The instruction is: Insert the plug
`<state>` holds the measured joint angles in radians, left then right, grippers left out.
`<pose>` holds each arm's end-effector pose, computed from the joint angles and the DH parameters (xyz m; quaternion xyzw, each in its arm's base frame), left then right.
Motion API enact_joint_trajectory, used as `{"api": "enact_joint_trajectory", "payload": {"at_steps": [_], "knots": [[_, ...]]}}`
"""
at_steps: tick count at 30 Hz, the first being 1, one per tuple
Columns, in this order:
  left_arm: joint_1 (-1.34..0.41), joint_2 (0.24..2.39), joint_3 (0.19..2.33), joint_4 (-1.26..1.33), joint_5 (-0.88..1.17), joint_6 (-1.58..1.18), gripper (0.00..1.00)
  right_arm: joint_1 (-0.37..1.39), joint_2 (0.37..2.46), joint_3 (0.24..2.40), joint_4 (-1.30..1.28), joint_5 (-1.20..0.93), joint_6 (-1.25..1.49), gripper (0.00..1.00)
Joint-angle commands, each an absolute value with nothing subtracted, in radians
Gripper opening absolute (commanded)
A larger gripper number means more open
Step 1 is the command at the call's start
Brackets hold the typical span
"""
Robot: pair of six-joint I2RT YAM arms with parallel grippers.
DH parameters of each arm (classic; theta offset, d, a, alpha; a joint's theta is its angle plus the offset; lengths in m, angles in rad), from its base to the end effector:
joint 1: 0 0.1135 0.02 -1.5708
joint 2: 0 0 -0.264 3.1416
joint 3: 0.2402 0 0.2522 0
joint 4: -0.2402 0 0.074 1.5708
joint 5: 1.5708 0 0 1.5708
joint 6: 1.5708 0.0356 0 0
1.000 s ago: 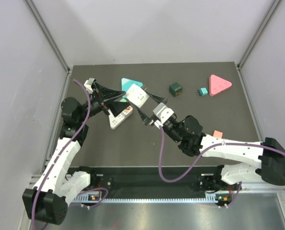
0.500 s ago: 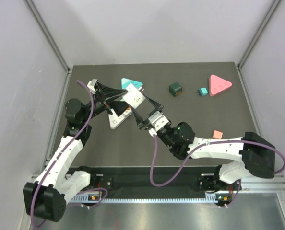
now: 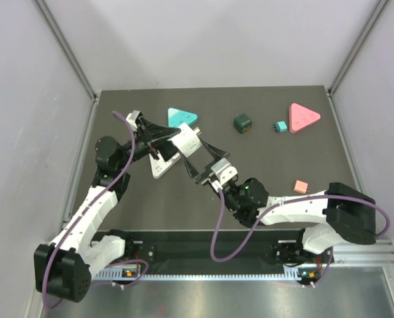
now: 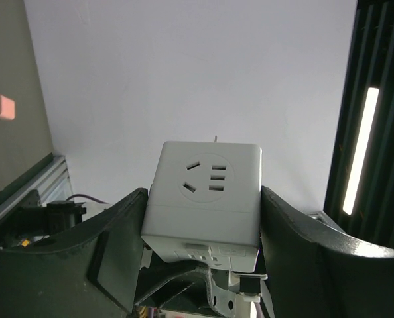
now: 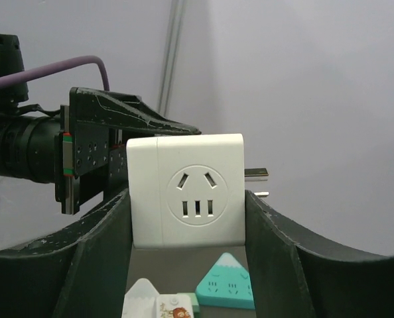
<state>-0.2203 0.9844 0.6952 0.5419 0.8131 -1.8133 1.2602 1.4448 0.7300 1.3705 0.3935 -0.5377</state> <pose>0.2102 -0.0736 0.3457 -0.1835 0.6168 -0.7449 0.1761 0.1034 0.2775 0.3253 -0.2299 0.4069 0.2302 0.8536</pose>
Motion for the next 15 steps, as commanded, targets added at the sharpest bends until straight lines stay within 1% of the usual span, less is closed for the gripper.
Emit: {"api": "enact_joint_trajectory", "payload": {"at_steps": [1, 2, 4, 5, 6, 8, 11, 12, 13, 14, 15], "knots": [[-0.216, 0.971, 0.744, 0.556, 0.799, -1.737, 0.00, 1.285, 1.405, 0.666, 1.355, 0.456, -0.436, 0.42], [-0.216, 0.969, 0.750, 0.531, 0.807, -1.680, 0.00, 1.285, 1.388, 0.660, 1.314, 0.460, -0.425, 0.53], [-0.216, 0.966, 0.759, 0.467, 0.827, -1.623, 0.00, 1.285, 1.330, 0.637, 1.238, 0.460, -0.402, 0.65], [-0.216, 0.963, 0.762, 0.401, 0.833, -1.558, 0.00, 1.287, 1.310, 0.631, 1.157, 0.459, -0.396, 0.78], [-0.216, 0.962, 0.771, 0.367, 0.836, -1.519, 0.00, 1.285, 1.274, 0.621, 1.123, 0.459, -0.384, 0.82], [-0.216, 0.963, 0.790, 0.254, 0.841, -1.400, 0.00, 1.287, 1.240, 0.620, 0.993, 0.457, -0.370, 0.89], [-0.216, 0.979, 0.813, 0.148, 0.841, -1.278, 0.00, 1.284, 1.172, 0.644, 0.797, 0.422, -0.301, 0.93], [-0.216, 0.985, 0.836, 0.067, 0.842, -1.187, 0.00, 1.282, 1.142, 0.650, 0.676, 0.422, -0.281, 0.96], [-0.216, 1.000, 0.853, 0.008, 0.835, -1.130, 0.00, 1.284, 1.126, 0.663, 0.629, 0.420, -0.247, 0.97], [-0.216, 1.009, 0.873, -0.058, 0.813, -1.015, 0.00, 1.282, 1.111, 0.664, 0.586, 0.419, -0.233, 1.00], [-0.218, 1.018, 0.918, -0.183, 0.799, -0.959, 0.00, 1.281, 1.088, 0.667, 0.554, 0.416, -0.223, 1.00]]}}
